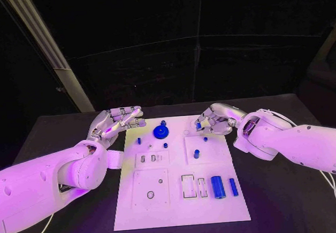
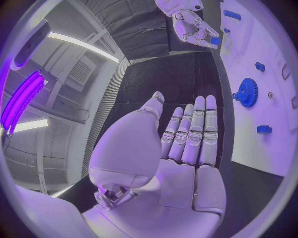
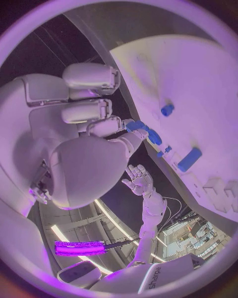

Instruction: Assemble the parts on the task board

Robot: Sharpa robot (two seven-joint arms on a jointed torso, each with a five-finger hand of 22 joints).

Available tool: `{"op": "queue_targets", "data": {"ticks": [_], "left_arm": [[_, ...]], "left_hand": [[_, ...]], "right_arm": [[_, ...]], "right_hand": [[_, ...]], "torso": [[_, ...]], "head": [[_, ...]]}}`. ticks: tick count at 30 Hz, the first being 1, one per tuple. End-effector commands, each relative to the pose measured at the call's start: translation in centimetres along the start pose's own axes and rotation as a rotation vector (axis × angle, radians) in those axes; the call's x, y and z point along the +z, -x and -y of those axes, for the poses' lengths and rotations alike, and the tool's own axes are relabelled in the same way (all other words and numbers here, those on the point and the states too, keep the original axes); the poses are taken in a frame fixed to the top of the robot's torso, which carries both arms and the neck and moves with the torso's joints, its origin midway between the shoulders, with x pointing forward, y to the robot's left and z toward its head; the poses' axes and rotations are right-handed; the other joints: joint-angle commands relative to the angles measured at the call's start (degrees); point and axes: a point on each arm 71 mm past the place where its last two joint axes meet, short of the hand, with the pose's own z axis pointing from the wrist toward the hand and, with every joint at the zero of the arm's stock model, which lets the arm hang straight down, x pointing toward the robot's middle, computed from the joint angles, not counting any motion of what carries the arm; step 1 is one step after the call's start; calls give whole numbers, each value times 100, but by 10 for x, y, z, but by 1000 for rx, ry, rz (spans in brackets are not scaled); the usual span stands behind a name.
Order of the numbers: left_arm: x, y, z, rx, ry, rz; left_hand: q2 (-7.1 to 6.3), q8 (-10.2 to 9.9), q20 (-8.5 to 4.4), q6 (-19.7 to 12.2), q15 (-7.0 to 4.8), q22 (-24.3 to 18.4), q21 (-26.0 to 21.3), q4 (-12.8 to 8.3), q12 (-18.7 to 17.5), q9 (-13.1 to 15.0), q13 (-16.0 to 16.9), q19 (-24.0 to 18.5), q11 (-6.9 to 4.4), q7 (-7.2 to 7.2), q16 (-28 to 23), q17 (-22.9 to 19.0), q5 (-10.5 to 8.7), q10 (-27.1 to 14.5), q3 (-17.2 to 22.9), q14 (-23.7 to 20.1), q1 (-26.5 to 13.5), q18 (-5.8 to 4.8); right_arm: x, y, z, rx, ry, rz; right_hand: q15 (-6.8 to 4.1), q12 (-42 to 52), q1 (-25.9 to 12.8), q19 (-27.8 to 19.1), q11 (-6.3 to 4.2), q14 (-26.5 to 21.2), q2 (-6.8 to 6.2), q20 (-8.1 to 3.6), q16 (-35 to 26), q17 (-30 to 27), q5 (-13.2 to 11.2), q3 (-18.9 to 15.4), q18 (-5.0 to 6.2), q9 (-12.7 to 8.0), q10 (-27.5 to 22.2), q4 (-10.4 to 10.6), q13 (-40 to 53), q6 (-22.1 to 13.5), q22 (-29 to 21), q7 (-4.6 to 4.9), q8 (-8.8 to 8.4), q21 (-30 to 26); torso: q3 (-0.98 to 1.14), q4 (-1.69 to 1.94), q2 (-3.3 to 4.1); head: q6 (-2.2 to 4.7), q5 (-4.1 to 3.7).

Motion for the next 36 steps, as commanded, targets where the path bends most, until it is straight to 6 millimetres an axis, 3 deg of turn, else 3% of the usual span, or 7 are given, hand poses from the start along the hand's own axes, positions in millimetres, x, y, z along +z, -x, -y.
{"op": "queue_targets", "data": {"ticks": [1, 7, 12, 14, 16, 24, 36], "left_arm": [[1, 0, 1, -7, -3, -3], [2, 2, 1, -4, -5, 5], [3, 4, 1, -3, -7, 14], [4, 4, 1, -2, -7, 17], [5, 4, 1, -1, -8, 18], [6, 2, 2, -3, -9, 15], [6, 0, 2, -6, -9, 9]], "left_hand": [[7, -25, 25, -5, 7, -7, -39, -29, -24, 4, 1, 19, -20, 37, -21, 9, -23, 6, 5, -32, 29, 32], [8, -24, 25, -2, 6, -8, -40, -33, -22, 5, 2, 20, -21, 35, -22, 10, -23, 10, 6, -30, 32, 32], [8, -23, 25, 1, 5, -9, -40, -36, -20, 5, 2, 21, -23, 33, -23, 10, -23, 14, 7, -29, 33, 32], [9, -20, 25, 8, 5, -12, -45, -42, -17, 6, 3, 15, -25, 30, -26, 11, -23, 23, 7, -28, 34, 31], [9, -18, 26, 12, 5, -16, -50, -45, -15, 7, 4, 8, -27, 28, -28, 12, -23, 28, 7, -27, 34, 30], [9, -17, 26, 15, 5, -18, -55, -48, -14, 7, 4, 2, -28, 27, -30, 12, -23, 32, 7, -26, 33, 29], [10, -17, 26, 18, 6, -21, -58, -50, -13, 8, 4, -3, -29, 26, -31, 13, -23, 36, 7, -25, 32, 29]], "right_arm": [[4, -3, -16, 5, -37, 44], [17, -22, -51, -39, 37, -1], [26, -39, -78, -90, 109, -61], [29, -45, -86, -106, 125, -75], [32, -51, -93, -126, 138, -88], [38, -74, -108, -187, 147, -142], [41, -94, -112, -218, 153, -180]], "right_hand": [[-42, -32, -75, 12, -118, 502, -3, -32, 20, 1129, 16, 53, -64, 54, 77, 86, 29, 217, -2, -125, 43, 26], [-51, -52, -102, 16, -128, 497, -16, -38, 10, 1109, 92, 79, -64, 55, 73, 82, 14, 233, 1, -136, 43, 27], [-56, -74, -122, 12, -133, 494, -27, -43, 3, 1094, 160, 108, -62, 56, 65, 74, -3, 242, -12, -139, 40, 21], [-56, -74, -122, 12, -133, 494, -27, -43, 3, 1094, 160, 108, -62, 56, 65, 74, -3, 242, -12, -139, 40, 21], [-58, -95, -157, 3, -134, 490, -49, -45, -5, 1077, 165, 106, -58, 57, 56, 83, -19, 253, -29, -141, 42, 13], [-60, -144, -212, -9, -136, 483, -95, -48, -20, 1047, 180, 100, -53, 55, 32, 93, -58, 255, -57, -141, 34, -1], [-64, -155, -229, -16, -141, 481, -118, -51, -26, 1037, 229, 116, -50, 55, 27, 86, -64, 264, -71, -148, 31, -8]], "torso": [[-20, 32, -13], [-30, 41, -44], [-40, 57, -42], [-34, 38, -47], [-30, 46, -46], [-26, 32, -44], [-23, 27, -43]], "head": [[-11, 21], [-76, 157], [-127, 201], [-138, 251], [-153, 274], [-204, 350], [-244, 386]]}}
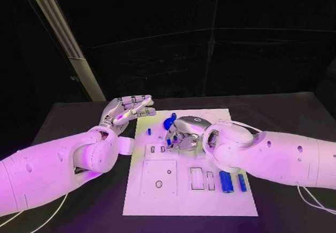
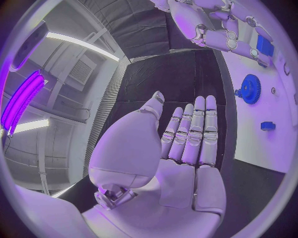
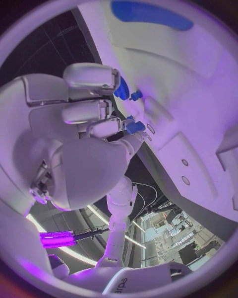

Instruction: Assemble the parts on the task board

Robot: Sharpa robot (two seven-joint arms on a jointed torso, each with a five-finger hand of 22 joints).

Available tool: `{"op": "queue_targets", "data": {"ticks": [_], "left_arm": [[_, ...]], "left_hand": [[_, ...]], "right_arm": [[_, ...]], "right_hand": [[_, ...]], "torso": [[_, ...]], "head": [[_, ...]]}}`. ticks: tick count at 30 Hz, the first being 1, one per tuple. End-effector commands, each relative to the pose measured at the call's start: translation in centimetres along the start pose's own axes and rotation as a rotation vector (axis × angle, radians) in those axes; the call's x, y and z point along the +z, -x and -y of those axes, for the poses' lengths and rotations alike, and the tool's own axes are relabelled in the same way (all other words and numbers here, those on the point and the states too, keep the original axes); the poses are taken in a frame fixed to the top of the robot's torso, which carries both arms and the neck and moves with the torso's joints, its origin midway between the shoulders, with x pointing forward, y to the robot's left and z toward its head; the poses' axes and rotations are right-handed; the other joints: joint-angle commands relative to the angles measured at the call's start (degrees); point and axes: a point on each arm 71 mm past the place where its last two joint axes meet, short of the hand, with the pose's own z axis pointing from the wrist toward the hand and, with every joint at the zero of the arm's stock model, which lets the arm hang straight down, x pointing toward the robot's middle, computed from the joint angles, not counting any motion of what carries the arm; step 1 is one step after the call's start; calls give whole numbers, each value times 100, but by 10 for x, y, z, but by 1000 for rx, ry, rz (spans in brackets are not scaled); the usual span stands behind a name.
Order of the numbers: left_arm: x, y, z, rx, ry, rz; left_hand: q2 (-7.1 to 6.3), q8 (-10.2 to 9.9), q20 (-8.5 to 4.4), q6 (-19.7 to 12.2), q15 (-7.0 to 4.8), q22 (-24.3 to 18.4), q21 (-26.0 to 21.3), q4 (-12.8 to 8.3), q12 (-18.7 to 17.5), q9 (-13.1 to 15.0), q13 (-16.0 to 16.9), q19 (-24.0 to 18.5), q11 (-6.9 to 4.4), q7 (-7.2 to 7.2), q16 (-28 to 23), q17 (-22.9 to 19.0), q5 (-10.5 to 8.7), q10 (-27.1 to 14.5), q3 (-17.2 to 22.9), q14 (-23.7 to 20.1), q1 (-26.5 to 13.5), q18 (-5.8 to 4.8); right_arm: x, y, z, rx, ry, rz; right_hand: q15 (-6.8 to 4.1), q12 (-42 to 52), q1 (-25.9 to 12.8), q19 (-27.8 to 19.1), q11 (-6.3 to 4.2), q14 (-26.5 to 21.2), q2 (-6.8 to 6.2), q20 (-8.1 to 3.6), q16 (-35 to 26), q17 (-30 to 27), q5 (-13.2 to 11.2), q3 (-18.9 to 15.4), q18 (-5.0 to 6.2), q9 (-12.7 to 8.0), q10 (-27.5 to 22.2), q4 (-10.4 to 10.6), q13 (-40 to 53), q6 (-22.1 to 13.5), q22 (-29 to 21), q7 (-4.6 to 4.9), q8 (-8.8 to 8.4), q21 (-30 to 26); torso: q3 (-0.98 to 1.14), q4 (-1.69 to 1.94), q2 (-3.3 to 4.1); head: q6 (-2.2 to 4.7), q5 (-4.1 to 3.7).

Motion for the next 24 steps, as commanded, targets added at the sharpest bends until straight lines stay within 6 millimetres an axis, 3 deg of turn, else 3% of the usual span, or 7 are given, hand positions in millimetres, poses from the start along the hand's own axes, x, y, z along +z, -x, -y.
{"op": "queue_targets", "data": {"ticks": [1, 24], "left_arm": [[1, -1, 1, -6, -7, -4], [1, -1, 1, -7, -6, -6]], "left_hand": [[10, -17, 26, 18, 6, -6, -34, -34, -13, 8, 4, -3, -8, 26, -32, 10, -24, 14, -8, -25, 32, 29], [12, -16, 26, 21, 5, -9, -39, -38, -12, 8, 4, -8, -8, 25, -35, 11, -23, 18, -8, -24, 30, 29]], "right_arm": [[1, -2, -1, -44, -4, -15], [9, -13, -3, -75, -13, -55]], "right_hand": [[-44, -22, -57, 5, -28, 502, 11, -31, -25, 1037, 28, 40, -50, 18, -3, -12, 3, 249, -8, -134, 19, -8], [-46, -34, -83, -1, -27, 500, -20, -34, -31, 1027, 52, 43, -48, 16, -9, -14, -5, 248, -21, -131, 12, -15]], "torso": [[0, 0, -1], [0, 0, -4]], "head": [[-15, 13], [-33, 52]]}}
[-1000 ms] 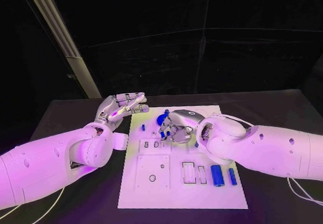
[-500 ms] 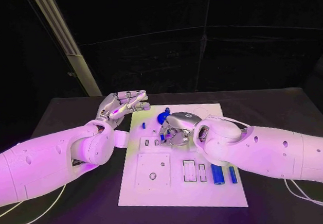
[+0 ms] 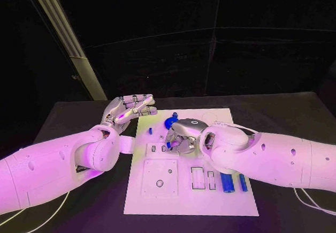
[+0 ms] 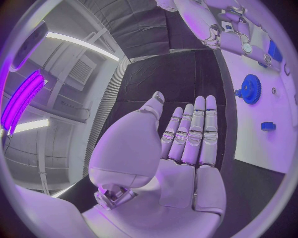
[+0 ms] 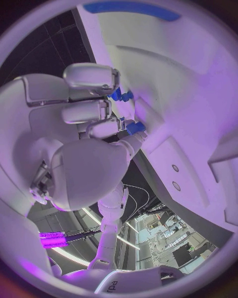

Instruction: Assemble the parts on the task board

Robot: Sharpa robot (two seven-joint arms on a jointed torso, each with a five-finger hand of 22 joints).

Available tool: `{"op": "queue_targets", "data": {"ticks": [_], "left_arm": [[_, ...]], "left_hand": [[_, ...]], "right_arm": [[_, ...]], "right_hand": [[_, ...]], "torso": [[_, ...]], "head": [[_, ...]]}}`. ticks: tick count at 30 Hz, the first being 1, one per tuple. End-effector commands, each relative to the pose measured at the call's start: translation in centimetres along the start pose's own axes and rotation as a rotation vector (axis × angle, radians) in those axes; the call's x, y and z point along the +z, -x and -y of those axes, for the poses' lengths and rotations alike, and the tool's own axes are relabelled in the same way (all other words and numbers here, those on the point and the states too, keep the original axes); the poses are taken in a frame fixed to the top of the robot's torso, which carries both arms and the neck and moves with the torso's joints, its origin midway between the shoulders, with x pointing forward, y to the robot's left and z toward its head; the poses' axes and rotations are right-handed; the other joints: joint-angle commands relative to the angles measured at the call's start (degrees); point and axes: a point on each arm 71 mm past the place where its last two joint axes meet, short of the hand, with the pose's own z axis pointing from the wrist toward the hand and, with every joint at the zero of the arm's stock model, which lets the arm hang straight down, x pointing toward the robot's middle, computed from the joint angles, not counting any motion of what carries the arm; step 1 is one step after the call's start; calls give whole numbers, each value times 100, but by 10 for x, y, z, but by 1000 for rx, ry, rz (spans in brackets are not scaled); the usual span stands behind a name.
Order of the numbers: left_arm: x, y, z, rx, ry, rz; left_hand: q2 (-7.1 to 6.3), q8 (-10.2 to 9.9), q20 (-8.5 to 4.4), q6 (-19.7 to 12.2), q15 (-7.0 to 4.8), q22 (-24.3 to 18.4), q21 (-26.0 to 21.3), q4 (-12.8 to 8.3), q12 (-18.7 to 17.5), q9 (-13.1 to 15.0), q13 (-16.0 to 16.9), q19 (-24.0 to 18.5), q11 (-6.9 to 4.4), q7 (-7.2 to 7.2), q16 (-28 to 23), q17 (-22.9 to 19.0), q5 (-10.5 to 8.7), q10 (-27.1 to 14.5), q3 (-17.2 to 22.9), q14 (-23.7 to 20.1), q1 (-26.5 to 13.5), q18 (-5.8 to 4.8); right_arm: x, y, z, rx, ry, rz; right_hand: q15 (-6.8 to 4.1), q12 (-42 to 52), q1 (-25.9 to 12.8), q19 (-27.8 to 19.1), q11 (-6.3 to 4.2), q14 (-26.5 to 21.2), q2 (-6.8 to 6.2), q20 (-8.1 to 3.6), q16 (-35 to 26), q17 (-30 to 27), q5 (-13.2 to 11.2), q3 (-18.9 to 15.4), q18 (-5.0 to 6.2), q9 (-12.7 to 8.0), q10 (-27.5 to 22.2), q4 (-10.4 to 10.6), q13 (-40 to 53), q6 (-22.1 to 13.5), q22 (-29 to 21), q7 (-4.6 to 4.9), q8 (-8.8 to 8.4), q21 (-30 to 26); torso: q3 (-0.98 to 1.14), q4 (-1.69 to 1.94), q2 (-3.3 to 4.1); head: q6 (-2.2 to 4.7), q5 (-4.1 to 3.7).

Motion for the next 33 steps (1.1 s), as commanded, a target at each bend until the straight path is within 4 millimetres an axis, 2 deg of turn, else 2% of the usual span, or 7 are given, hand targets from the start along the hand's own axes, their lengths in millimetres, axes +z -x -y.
{"op": "queue_targets", "data": {"ticks": [1, 20, 23, 25, 33], "left_arm": [[1, -1, 1, -6, -6, -7], [1, -1, 1, -5, -4, -6], [1, 0, 1, -5, -3, -5], [1, 0, 1, -5, -3, -5], [1, 0, 1, -5, -3, -5]], "left_hand": [[12, -16, 26, 21, 5, -6, -39, -38, -12, 7, 3, -9, -9, 25, -35, 7, -23, 19, -8, -24, 30, 29], [13, -18, 27, 21, 6, -9, -43, -42, -14, 7, 2, -12, -8, 25, -39, 8, -23, 18, -8, -24, 29, 29], [13, -18, 27, 21, 6, -9, -43, -42, -14, 7, 2, -12, -8, 25, -39, 8, -23, 18, -8, -24, 29, 29], [13, -18, 27, 21, 6, -9, -43, -42, -14, 7, 2, -13, -8, 25, -39, 8, -23, 18, -8, -24, 29, 29], [19, -19, 27, 20, 6, -11, -45, -39, -16, 6, 2, -14, -7, 26, -42, 8, -24, 18, -9, -24, 18, 29]], "right_arm": [[1, -2, 0, -20, -4, -21], [0, -6, 2, -54, -35, -67], [0, -6, 2, -59, -39, -71], [0, -6, 2, -61, -40, -72], [-1, -5, 2, -65, -45, -63]], "right_hand": [[-47, -31, -11, -2, -28, 499, 54, -34, -31, 1027, 29, 28, -48, -3, -9, 3, -1, 201, -11, -130, 30, -16], [-6, -224, -156, -17, 29, 495, -96, -9, -47, 1002, -46, 21, -43, -55, -120, 32, -153, 38, -46, -56, -97, -39], [8, -281, -188, -23, 45, 494, -176, 3, -50, 998, -51, -2, -41, -67, -153, 27, -198, 6, -59, -38, -125, -47], [19, -313, -224, -25, 57, 492, -233, 14, -54, 991, 32, -30, -40, -76, -171, 32, -225, -12, -64, -25, -143, -51], [37, -382, -328, -29, 77, 489, -332, 34, -62, 979, 55, -114, -37, -94, -205, 72, -286, -52, -77, -4, -180, -60]], "torso": [[0, 2, -1], [2, 1, -4], [3, 3, -6], [-1, 3, -4], [1, -2, -2]], "head": [[-16, 11], [-33, 21], [-35, 20], [-40, 26], [-62, 39]]}}
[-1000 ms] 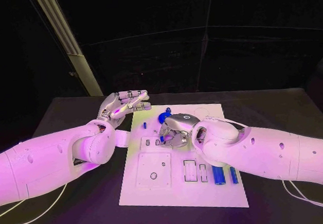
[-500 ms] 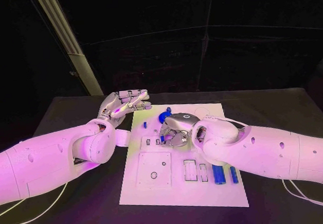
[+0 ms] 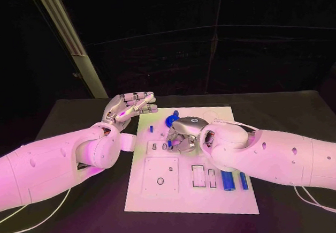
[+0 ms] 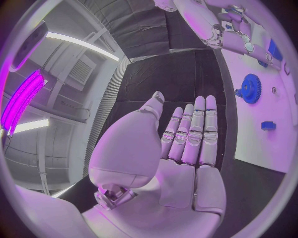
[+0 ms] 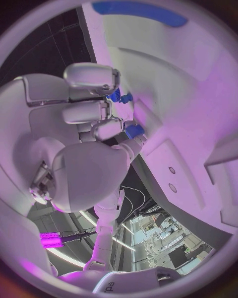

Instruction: Assemble the parts on the task board

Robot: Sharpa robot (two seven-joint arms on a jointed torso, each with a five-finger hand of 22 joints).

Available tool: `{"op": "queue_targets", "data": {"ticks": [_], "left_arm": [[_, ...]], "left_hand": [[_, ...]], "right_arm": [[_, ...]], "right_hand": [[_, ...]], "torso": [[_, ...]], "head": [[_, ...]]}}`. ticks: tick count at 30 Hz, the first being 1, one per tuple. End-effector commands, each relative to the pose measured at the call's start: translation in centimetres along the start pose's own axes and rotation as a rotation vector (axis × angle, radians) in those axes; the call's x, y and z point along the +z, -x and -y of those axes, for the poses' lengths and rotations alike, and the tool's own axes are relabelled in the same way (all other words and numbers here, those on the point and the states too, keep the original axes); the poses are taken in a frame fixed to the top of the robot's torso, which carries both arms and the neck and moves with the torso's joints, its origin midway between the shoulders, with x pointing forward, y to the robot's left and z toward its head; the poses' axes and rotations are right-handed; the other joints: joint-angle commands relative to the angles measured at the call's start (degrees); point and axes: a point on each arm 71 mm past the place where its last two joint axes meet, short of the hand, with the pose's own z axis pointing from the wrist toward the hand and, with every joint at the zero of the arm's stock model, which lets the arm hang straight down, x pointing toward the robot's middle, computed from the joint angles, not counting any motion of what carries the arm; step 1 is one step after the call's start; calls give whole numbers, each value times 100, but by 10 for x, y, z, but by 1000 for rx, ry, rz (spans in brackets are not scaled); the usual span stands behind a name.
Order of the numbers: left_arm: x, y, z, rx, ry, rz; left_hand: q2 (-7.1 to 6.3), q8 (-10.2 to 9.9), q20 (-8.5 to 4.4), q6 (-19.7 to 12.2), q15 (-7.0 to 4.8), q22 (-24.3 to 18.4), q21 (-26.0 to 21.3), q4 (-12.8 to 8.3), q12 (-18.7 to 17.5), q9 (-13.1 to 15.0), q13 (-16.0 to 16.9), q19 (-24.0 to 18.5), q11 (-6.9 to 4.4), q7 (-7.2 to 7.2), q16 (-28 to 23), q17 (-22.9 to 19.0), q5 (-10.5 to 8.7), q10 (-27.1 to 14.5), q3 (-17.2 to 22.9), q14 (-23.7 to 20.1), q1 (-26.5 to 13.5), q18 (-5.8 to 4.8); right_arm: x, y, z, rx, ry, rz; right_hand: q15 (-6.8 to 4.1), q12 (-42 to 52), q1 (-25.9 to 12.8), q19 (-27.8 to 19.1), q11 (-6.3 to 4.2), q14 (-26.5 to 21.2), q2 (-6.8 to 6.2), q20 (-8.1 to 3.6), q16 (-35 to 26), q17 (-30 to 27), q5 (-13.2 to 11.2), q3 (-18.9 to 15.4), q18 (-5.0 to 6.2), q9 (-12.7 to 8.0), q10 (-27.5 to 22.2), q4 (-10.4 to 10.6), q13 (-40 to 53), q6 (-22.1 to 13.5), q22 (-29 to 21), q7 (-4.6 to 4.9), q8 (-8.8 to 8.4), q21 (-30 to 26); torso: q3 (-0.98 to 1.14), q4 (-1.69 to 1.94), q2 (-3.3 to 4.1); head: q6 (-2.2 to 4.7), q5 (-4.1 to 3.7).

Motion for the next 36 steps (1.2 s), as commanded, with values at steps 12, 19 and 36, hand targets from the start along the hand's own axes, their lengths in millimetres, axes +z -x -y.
{"op": "queue_targets", "data": {"ticks": [12, 19, 36], "left_arm": [[1, -1, 1, -5, -2, -6], [1, -1, 1, -5, -1, -8], [0, 1, -3, 32, 63, -40]], "left_hand": [[19, -19, 27, 20, 6, -8, -23, -22, -16, 6, 2, -14, -8, 26, -20, 5, -24, 18, 7, -24, 18, 29], [22, -20, 27, 20, 6, -10, -25, -19, -17, 6, 1, -16, -7, 28, -23, 6, -24, 17, 5, -23, 9, 29], [47, 136, -384, 495, -426, 220, 556, 85, 301, 35, 105, 914, -341, -221, 610, 481, -23, 933, -173, 1317, -300, 34]], "right_arm": [[-1, -2, 3, -8, -34, 14], [-2, 0, 3, 6, -27, 43], [-35, 40, 17, 242, 147, 176]], "right_hand": [[94, -441, -355, -50, 67, 475, -264, 87, -64, 923, -85, -479, -29, -48, -278, 253, -378, -416, -58, 71, -118, -66], [107, -513, -443, -69, 80, 466, -282, 102, -86, 888, -34, -688, -20, -40, -320, 388, -459, -482, -101, 83, -99, -91], [114, -764, -245, -379, 94, 299, -207, 114, -455, 265, 114, -978, 99, -25, -512, 539, -703, -552, -727, 99, -44, -419]], "torso": [[0, -2, 2], [0, -7, -1], [8, -16, -29]], "head": [[0, 2], [-17, 5], [1, 33]]}}
